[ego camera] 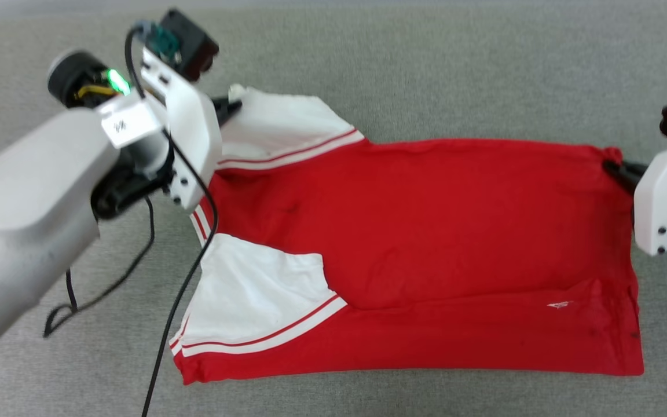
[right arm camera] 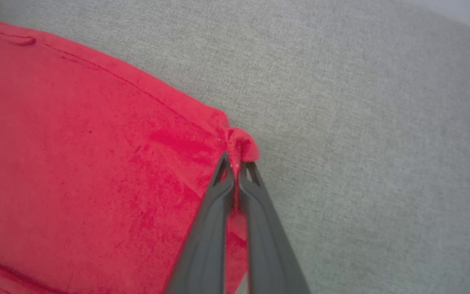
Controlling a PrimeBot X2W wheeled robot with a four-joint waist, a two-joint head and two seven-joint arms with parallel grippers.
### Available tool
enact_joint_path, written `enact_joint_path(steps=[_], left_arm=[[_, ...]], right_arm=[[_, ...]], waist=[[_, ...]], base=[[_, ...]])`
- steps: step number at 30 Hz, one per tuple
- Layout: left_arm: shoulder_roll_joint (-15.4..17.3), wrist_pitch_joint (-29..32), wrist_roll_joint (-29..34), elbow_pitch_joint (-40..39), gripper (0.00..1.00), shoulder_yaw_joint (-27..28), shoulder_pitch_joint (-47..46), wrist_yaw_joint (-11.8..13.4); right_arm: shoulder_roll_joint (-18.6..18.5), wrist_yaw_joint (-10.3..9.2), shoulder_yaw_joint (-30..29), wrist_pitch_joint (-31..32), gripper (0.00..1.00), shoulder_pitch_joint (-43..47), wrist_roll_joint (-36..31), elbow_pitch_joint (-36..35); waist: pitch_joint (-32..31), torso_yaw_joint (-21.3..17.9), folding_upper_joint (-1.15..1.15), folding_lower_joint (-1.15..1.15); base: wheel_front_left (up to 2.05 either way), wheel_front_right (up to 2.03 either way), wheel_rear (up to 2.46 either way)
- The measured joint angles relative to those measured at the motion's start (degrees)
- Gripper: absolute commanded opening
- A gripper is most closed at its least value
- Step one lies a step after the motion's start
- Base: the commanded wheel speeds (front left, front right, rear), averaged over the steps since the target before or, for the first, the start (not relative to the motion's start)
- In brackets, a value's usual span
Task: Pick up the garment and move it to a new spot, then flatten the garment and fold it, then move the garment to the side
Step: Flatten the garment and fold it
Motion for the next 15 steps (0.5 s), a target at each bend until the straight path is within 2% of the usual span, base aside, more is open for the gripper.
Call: enact_joint_path(steps=[7,15], left_arm=[[2.9,-3.2,-1.5,-5.1,0.0,-0.4,7.6,2.6],[6.9,-6.4,-2.7,-11.0,0.0,-1.4,17.9,6.7]], right_arm=[[-1.0,0.0,-0.1,-3.8,0.0,7.0,1.1,-2.0],[-2.4,0.0,-0.7,-5.6,0.0,16.9,2.8,-5.6]], waist=[[-5.1,0.7,0.0,0.0],[-10.8,1.3,0.0,0.0]], base=[[0.0,0.0,0.0],[0.0,0.0,0.0]])
